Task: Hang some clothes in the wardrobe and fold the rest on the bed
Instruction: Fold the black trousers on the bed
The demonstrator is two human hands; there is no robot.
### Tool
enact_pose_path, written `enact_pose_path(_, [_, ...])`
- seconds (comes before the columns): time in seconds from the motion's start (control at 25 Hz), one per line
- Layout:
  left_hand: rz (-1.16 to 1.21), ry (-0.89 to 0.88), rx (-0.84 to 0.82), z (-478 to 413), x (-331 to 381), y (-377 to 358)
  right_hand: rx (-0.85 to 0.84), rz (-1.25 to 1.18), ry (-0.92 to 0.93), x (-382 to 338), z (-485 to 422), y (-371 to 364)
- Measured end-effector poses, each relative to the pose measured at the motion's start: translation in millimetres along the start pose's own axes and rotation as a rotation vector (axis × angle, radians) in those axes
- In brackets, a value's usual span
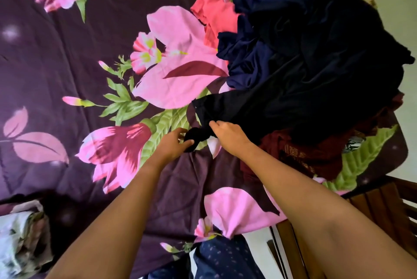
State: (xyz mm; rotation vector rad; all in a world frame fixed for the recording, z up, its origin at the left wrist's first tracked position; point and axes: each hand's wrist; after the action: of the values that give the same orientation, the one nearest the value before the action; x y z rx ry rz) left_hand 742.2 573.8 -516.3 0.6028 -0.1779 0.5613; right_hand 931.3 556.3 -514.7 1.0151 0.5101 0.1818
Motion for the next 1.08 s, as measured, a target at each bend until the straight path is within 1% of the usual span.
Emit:
enact_pose_path(0.08, [0.185, -0.032, 0.010, 17.4, 8.2, 11.2, 0.109, -0.226, -0.080, -7.9, 3.7, 17.5])
enact_pose_path(0.12, [0.288, -0.044, 0.006, 29.6, 15.6, 18.1, 0.194, -0.306, -0.081, -15.3, 6.2, 28.7])
enact_pose_path(0.16, [0.410, -0.040, -0.010, 41.2, 24.0, 24.5, 0.272, -0.373, -0.064, -23.6, 7.5, 39.4])
enact_pose_path(0.24, [0.668, -0.004, -0.092, 65.1, 39.4, 40.4, 0.358, -0.452, -0.012, -44.2, 10.8, 63.7])
enact_pose_path(0.32, [0.834, -0.034, -0.133, 88.3, 50.6, 61.6, 0.482, -0.503, 0.050, -66.3, 13.9, 92.8])
enact_pose_path(0.4, [0.967, -0.125, -0.100, 116.1, 58.3, 87.9, 0.626, -0.529, 0.100, -87.5, 19.9, 123.4])
enact_pose_path(0.52, [1.045, -0.280, 0.039, 161.5, 69.1, 127.4, 0.796, -0.546, 0.112, -114.0, 29.9, 169.0])
enact_pose_path(0.6, [1.063, -0.374, 0.101, 192.8, 69.7, 151.6, 0.829, -0.499, 0.137, -130.4, 39.7, 196.3])
enact_pose_path(0.64, [1.072, -0.410, 0.125, 205.8, 67.8, 164.4, 0.815, -0.430, 0.178, -138.8, 45.2, 207.1])
enact_pose_path(0.76, [1.134, -0.481, 0.183, 236.0, 58.1, 209.5, 0.782, -0.087, 0.271, -147.0, 54.0, 216.0])
enact_pose_path(0.8, [1.171, -0.498, 0.202, 242.0, 55.4, 225.0, 0.781, -0.061, 0.255, -145.2, 55.1, 216.1])
enact_pose_path(0.92, [1.328, -0.614, 0.237, 270.4, 43.1, 269.9, 0.781, -0.217, 0.047, -157.7, 56.9, 239.2])
enact_pose_path(0.96, [1.377, -0.653, 0.213, 280.6, 37.6, 280.3, 0.785, -0.264, 0.021, -167.0, 55.1, 254.4])
enact_pose_path(1.0, [1.405, -0.684, 0.162, 288.3, 31.8, 288.2, 0.803, -0.321, 0.029, -179.8, 54.0, 271.7])
enact_pose_path(1.08, [1.447, -0.731, -0.010, 293.7, 18.7, 294.4, 0.891, -0.455, 0.083, -213.4, 50.0, 306.6])
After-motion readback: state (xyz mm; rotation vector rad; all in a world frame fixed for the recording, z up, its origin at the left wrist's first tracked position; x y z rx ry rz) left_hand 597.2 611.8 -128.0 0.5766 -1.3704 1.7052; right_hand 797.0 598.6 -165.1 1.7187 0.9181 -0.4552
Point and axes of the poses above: each hand's wrist, its own z-axis away from the middle knuckle, its own y-axis out of the back of the hand, x = y × z, and after that the axes turned 12 degrees about y, right-handed
